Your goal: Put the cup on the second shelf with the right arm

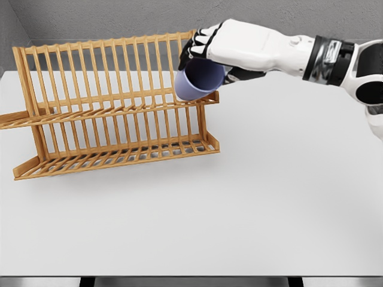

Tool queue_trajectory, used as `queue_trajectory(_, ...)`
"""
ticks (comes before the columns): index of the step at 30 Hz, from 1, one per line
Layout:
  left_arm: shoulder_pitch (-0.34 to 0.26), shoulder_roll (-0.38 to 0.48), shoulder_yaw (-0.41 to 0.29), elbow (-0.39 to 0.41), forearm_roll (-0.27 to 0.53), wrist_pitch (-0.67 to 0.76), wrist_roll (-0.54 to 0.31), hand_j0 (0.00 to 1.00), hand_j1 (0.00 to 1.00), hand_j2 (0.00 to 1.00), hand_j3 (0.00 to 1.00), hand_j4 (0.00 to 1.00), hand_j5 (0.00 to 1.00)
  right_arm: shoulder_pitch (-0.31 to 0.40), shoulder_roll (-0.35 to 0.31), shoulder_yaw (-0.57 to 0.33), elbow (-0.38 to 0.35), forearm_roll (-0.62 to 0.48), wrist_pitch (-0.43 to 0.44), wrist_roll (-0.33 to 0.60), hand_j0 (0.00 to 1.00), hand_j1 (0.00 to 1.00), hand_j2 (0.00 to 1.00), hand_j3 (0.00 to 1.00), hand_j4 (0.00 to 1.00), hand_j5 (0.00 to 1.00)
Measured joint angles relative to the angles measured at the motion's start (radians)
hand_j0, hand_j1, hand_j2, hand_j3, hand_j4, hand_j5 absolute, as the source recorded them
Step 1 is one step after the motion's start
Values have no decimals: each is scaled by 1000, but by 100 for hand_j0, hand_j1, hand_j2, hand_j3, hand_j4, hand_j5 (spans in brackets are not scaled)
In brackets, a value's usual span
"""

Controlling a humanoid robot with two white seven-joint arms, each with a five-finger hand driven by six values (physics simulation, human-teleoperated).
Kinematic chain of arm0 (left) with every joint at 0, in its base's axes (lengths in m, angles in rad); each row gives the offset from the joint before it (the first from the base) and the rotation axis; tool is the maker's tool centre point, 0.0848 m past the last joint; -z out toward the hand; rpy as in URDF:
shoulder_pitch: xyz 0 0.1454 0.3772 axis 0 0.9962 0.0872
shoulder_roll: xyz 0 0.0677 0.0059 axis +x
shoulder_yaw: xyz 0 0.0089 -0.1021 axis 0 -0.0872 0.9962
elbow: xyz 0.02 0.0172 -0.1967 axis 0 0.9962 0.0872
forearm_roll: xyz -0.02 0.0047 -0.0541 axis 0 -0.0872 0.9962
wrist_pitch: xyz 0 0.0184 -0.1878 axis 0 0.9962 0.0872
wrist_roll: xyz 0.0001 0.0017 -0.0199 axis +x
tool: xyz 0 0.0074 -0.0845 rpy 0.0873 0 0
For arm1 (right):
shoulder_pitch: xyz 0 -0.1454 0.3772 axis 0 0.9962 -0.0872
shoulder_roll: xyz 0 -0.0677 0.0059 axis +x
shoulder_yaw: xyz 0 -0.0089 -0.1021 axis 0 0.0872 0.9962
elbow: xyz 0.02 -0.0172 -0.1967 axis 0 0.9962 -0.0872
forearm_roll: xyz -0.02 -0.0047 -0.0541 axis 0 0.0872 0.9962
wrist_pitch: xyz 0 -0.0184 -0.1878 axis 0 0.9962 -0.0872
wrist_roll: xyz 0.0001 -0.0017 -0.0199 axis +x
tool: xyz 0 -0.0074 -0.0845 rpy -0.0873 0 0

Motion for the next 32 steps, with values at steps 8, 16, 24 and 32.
queue_trajectory(8,0,0,0,0,0,0,0,100,100,100,100,100,100,20,-4,17,8,4,0,2,70,70,70,70,70,70)
queue_trajectory(16,0,0,0,0,0,0,0,100,100,100,100,100,100,15,-12,13,-2,5,-6,6,100,100,100,100,100,100)
queue_trajectory(24,0,0,0,0,0,0,0,100,100,100,100,100,100,242,-153,-287,-46,-4,-99,6,100,100,100,100,100,100)
queue_trajectory(32,0,0,0,0,0,0,0,100,100,100,100,100,100,552,-163,-555,-50,-6,-169,6,100,100,100,100,100,100)
